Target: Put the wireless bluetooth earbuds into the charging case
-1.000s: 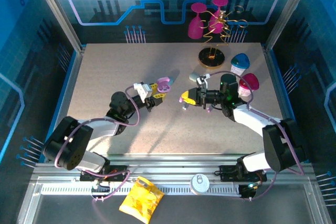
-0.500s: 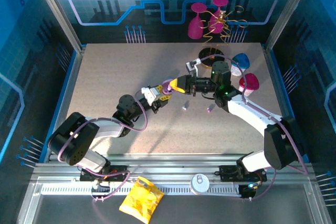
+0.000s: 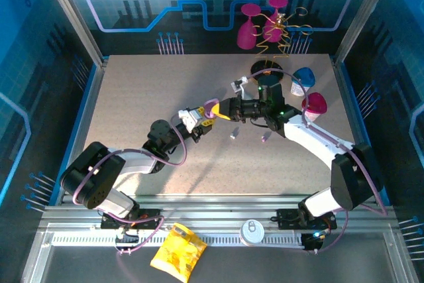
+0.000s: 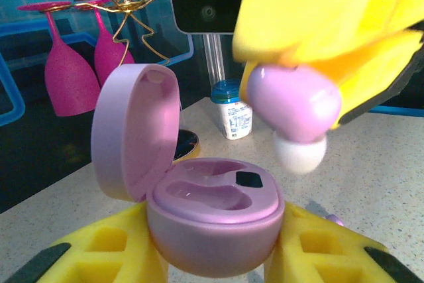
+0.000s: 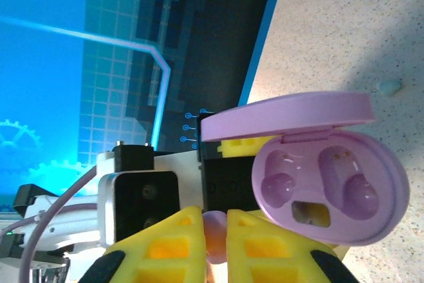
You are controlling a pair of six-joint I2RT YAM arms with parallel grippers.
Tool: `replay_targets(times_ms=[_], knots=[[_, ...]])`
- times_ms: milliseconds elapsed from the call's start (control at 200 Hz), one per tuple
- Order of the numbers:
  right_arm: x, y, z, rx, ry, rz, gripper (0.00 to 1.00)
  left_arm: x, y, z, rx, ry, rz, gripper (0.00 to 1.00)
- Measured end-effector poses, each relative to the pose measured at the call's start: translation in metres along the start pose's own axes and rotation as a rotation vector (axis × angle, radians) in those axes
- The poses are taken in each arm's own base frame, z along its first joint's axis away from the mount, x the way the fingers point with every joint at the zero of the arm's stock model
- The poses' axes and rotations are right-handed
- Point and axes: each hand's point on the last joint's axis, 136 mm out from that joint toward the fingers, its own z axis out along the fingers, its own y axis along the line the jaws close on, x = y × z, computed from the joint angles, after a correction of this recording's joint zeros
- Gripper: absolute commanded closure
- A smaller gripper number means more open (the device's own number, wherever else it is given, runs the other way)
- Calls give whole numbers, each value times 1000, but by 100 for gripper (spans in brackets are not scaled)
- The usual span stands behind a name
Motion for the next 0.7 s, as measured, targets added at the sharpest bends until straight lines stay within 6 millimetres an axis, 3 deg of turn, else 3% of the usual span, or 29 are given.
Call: replay_targets(times_ms=[180,700], knots=[[0,-7,5,13,5,-5,91,-2,-1,1,3,-4,1,68],[-12,-3,7,-6,-71,-56,90,-4,0,3,4,-6,2,68]])
